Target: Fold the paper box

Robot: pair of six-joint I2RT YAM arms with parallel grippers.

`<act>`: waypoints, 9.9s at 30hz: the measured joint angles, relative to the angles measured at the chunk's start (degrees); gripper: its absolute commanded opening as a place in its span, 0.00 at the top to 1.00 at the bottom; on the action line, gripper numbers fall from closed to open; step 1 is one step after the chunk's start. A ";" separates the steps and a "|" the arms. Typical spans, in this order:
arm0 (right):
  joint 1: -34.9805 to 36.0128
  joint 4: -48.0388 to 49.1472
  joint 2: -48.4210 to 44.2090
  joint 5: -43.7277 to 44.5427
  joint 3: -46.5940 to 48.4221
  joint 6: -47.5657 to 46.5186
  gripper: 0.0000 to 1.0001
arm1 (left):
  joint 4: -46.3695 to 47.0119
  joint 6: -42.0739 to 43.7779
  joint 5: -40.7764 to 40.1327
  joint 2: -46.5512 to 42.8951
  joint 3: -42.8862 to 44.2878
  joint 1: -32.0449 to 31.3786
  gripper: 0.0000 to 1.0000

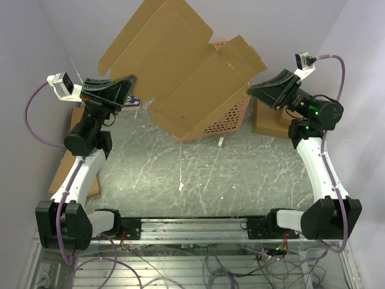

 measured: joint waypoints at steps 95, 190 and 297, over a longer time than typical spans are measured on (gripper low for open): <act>2.34 -49.27 1.42 -17.46 27.78 -51.17 1.00 | -0.22 11.30 21.24 7.76 -12.44 2.67 0.38; -0.20 -25.81 0.39 -19.04 25.33 -29.16 1.00 | -24.79 32.17 25.99 6.71 2.89 -23.32 0.66; -8.94 -6.91 8.52 -10.25 48.59 -5.18 1.00 | -0.20 18.82 12.57 9.33 -12.26 -23.12 0.31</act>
